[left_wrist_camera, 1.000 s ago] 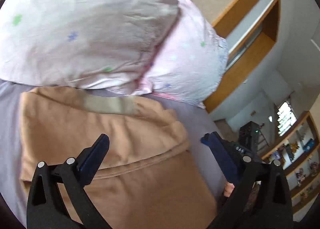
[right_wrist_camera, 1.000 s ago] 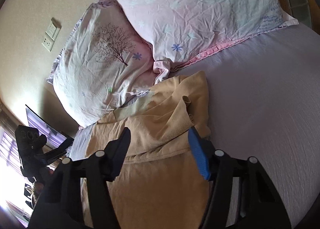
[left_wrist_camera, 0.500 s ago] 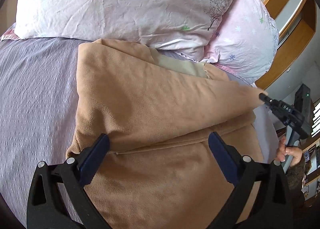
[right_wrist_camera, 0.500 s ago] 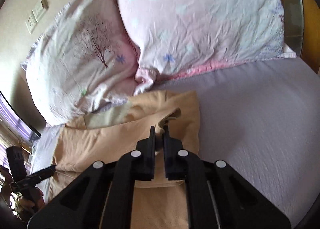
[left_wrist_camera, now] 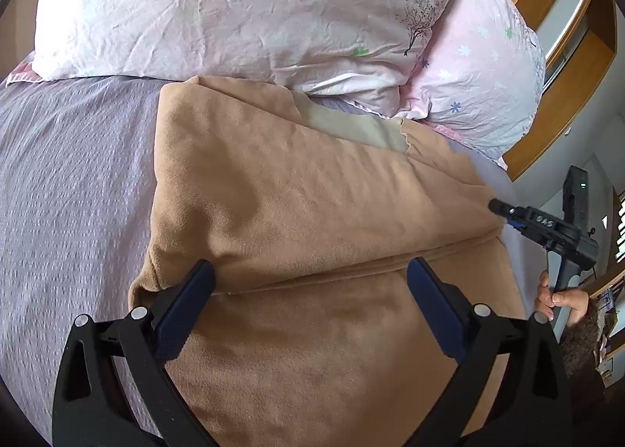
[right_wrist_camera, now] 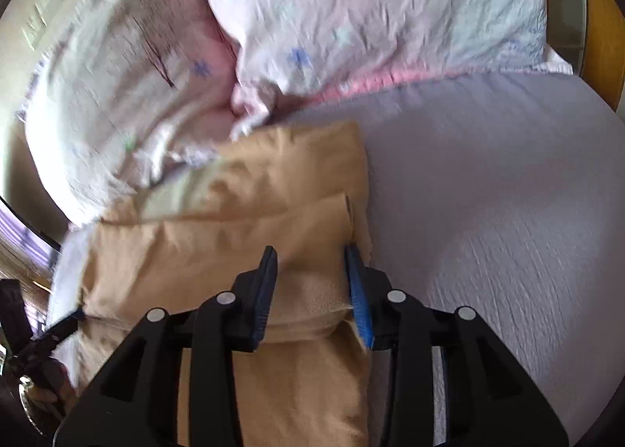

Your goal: Fold small clothes

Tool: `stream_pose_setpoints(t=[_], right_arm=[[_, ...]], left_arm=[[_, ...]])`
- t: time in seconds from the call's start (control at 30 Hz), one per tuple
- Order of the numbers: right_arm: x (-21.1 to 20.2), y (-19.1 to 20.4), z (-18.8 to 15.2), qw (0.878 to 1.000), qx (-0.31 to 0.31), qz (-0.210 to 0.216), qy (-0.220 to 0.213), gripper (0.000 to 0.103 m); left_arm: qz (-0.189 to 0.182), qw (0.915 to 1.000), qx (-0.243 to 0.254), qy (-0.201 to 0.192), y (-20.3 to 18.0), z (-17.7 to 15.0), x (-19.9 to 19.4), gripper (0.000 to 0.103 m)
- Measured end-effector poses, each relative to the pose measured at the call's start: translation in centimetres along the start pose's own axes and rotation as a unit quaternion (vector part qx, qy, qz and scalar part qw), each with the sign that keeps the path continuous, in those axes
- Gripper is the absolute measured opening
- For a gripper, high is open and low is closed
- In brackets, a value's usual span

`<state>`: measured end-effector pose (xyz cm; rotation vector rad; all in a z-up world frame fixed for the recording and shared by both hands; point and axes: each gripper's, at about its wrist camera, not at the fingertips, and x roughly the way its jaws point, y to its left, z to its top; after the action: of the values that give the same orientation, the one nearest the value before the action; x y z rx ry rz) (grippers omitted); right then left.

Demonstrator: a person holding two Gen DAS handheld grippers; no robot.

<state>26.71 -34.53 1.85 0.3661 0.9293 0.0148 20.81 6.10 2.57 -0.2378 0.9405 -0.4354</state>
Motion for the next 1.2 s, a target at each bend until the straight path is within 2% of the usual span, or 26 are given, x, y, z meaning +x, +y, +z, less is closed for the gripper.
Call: stream_pose_setpoints(t=[0.07,0.1,0.13,0.17,0.23,0.37,0.43,0.5,0.6,0.7,0.8,0.87,0.9,0.93,1.0,1.07,1.1,1.13,1.17,1.2], right_arm=[[-1.7,-0.4,-0.3,1.0,0.004,0.009,-0.019,0.036],[-3.0,-0.5,-0.7,0.999,0.005,0.029,-0.028,0.04],[-4.9,-0.8,-1.4,0.997,0.001,0.063,-0.042,0.055],[-6.5,-0.9,-2.2,0.995,-0.009,0.089,-0.054,0.076],[-10.3,-1.2,-4.9,0.986,-0.044,0.142,-0.08,0.091],[-15.6,-2.7,-11.9,0.965,-0.106,0.227,-0.073,0.098],[-17.3,-3.9,-16.0,0.957,-0.125,0.257,-0.049,0.1],[-18.5,-5.3,-19.8,0.955,-0.128,0.266,-0.023,0.1],[-18.7,-7.9,-24.0,0.959,-0.093,0.266,0.023,0.1],[-17.1,-9.5,-25.7,0.967,-0.065,0.241,0.053,0.1],[-13.9,-10.2,-26.1,0.969,-0.033,0.231,0.085,0.1],[-12.4,-10.0,-26.1,0.964,-0.021,0.249,0.09,0.1],[-11.7,-9.8,-25.9,0.962,-0.018,0.259,0.088,0.1],[-11.1,-9.5,-25.8,0.959,-0.014,0.271,0.085,0.098],[-10.2,-9.2,-25.6,0.953,-0.007,0.29,0.085,0.084],[-9.5,-8.7,-25.7,0.946,-0.005,0.311,0.088,0.053],[-9.3,-8.5,-25.6,0.944,-0.009,0.318,0.09,0.046],[-9.2,-8.1,-25.7,0.941,-0.016,0.324,0.092,0.032],[-9.3,-7.9,-25.7,0.94,-0.023,0.328,0.093,0.02],[-9.5,-7.5,-25.9,0.939,-0.031,0.33,0.092,0.014]], left_arm=[[-0.016,0.9999,0.001,0.004,-0.3,-0.8,-1.3,0.098],[-0.027,0.9996,0.006,-0.001,-0.6,-1.4,-2.5,0.098],[-0.033,0.9993,0.014,-0.009,-0.9,-2.2,-4.0,0.098],[-0.036,0.9989,0.023,-0.019,-1.2,-3.2,-5.6,0.098],[-0.037,0.9977,0.043,-0.037,-1.7,-5.8,-9.0,0.099],[-0.027,0.9949,0.07,-0.067,-1.7,-11.8,-15.1,0.102],[-0.046,0.9947,0.065,-0.065,-0.8,-15.2,-17.3,0.102],[-0.065,0.9948,0.055,-0.057,0.0,-18.1,-18.7,0.102],[-0.065,0.9963,0.044,-0.037,1.2,-22.0,-19.2,0.102],[-0.082,0.9966,-0.002,-0.013,3.0,-24.1,-17.9,0.102],[-0.119,0.9915,-0.053,-0.002,4.4,-25.1,-15.8,0.101],[-0.14,0.9872,-0.076,0.004,4.8,-25.4,-14.6,0.085],[-0.15,0.9848,-0.087,0.009,4.9,-25.5,-14.0,0.081],[-0.156,0.9828,-0.098,0.01,5.0,-25.5,-13.6,0.079],[-0.169,0.9786,-0.117,0.008,5.2,-25.5,-13.0,0.073],[-0.182,0.9743,-0.132,0.002,5.3,-25.5,-12.7,0.063],[-0.185,0.973,-0.138,-0.001,5.3,-25.3,-12.6,0.061],[-0.191,0.9707,-0.146,-0.006,5.5,-25.3,-12.6,0.055],[-0.199,0.9676,-0.156,-0.009,5.8,-25.4,-12.6,0.043],[-0.209,0.9632,-0.168,-0.012,6.1,-25.4,-12.5,0.035]])
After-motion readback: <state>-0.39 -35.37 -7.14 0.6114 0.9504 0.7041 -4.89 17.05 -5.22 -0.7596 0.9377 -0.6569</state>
